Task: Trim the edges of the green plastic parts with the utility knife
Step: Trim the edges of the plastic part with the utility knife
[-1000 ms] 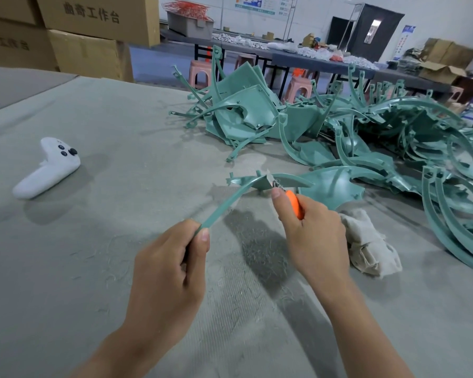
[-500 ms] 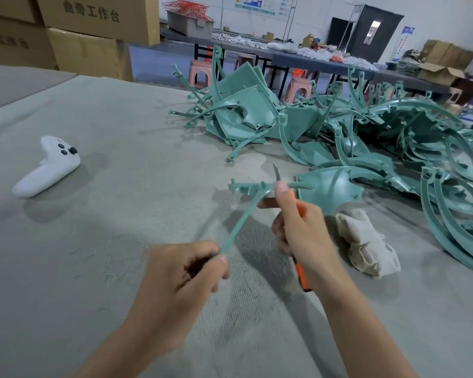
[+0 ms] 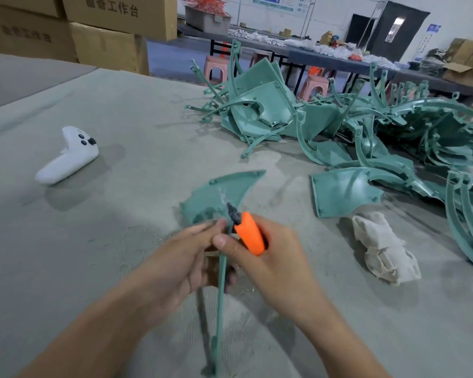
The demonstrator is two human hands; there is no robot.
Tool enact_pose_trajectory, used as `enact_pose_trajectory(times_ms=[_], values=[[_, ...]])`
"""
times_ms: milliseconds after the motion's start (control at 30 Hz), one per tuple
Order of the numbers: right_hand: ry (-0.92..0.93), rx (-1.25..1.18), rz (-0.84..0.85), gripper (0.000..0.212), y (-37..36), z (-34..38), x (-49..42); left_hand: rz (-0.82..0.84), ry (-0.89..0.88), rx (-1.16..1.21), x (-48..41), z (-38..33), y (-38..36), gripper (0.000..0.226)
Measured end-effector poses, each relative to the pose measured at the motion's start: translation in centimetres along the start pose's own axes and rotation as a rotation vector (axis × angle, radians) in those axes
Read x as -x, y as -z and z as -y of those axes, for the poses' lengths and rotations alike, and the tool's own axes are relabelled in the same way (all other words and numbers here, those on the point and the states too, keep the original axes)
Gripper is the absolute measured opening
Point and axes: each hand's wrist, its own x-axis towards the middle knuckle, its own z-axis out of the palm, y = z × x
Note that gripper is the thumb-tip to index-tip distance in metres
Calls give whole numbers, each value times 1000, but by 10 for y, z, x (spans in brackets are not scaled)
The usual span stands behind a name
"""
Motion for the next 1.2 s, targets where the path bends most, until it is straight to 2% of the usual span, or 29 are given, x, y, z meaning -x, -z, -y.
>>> enact_pose_trajectory(times_ms=[33,133,200,267,433,567,733,967,1200], values=[[20,46,6,25,-2,0,1,0,18,41,1,-1,0,26],[42,93,-86,45,-1,0,1,18,41,177,3,0,-4,20],[23,101,-193,57,2,1,0,30,65,220,3,3,-10,21],[8,126,-235,59,3,0,1,-2,75,232,0,7,-17,26],[11,305,-267,51,9,-6,-2,-46,-2,405,-1,9,-17,32],[-20,463,-165,60,8,-11,-2,-34,-51,547,1,4,-10,34],[-2,484,-126,59,0,-9,-1,-79,-126,420,5,4,-13,36],[-27,457,-185,59,6,-13,-5,-134,-204,247,10,2,-22,45],[6,450,-151,58,5,-10,-3,-130,-194,210,12,3,-22,41]])
